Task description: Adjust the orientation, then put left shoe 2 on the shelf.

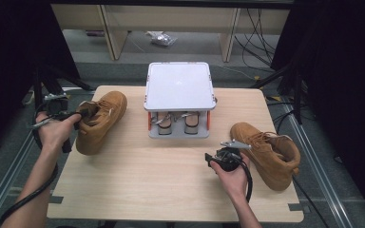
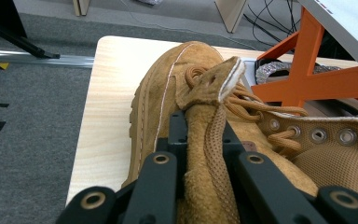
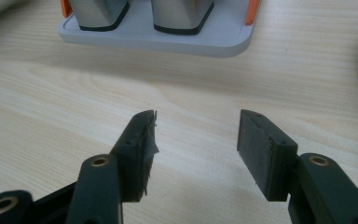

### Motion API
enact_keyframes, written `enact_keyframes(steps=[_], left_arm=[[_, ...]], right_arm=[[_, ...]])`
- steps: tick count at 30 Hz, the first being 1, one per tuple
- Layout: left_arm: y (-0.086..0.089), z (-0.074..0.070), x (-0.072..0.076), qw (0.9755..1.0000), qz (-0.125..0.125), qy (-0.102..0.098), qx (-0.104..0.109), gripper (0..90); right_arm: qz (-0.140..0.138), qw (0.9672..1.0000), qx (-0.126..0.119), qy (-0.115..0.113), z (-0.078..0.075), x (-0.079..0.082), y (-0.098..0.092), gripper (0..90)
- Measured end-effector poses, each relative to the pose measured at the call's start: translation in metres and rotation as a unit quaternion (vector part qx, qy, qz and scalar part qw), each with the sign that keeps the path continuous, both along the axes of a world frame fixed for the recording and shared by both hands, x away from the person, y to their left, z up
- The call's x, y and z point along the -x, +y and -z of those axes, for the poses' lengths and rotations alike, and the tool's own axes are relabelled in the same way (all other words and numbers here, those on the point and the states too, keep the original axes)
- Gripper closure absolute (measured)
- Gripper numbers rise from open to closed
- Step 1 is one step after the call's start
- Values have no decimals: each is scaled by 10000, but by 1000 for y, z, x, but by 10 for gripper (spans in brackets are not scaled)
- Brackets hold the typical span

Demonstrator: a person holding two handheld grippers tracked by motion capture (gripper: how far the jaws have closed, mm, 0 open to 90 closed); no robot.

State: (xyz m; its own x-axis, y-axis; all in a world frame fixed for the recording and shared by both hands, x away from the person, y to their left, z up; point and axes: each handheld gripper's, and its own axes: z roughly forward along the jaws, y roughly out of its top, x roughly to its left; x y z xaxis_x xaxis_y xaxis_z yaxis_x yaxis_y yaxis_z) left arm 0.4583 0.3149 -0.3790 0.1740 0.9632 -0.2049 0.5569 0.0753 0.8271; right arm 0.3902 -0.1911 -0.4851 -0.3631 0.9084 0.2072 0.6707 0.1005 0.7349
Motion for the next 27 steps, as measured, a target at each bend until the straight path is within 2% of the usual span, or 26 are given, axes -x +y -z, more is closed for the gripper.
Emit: enact_keyframes(steps=[2, 4, 6, 11, 15, 16, 18, 26, 27], left_arm=[[-1, -1, -1, 10000, 5, -1, -3, 817], [-2, -2, -2, 10000, -7, -11, 23, 817], [-3, -4, -3, 10000, -32, -31, 65, 817], [-5, -8, -3, 9998, -111, -76, 137, 819], [-6, -12, -4, 9998, -100, -138, 124, 819], [-6, -13, -4, 9998, -117, -126, 122, 819], [-7, -14, -5, 9998, -123, -128, 136, 819], [-11, -18, -10, 9997, -134, -122, 139, 819], [-12, -18, -11, 9997, -132, -130, 150, 819]], right_arm=[[58, 10000, 63, 23, -1, 0, -1, 473], [0, 10000, -74, 26, 0, 0, -2, 473], [15, 10000, -9, -6, 0, 0, -3, 473], [15, 10000, -48, 42, 1, 1, -3, 473], [114, 9999, 1, 40, -2, 3, -3, 473], [69, 10000, -58, -16, 0, 1, -3, 473], [63, 10000, 13, -7, -1, 1, -4, 473], [46, 10000, 13, -21, -1, 1, -4, 474], [111, 9999, -22, 71, -2, 2, -2, 473]])
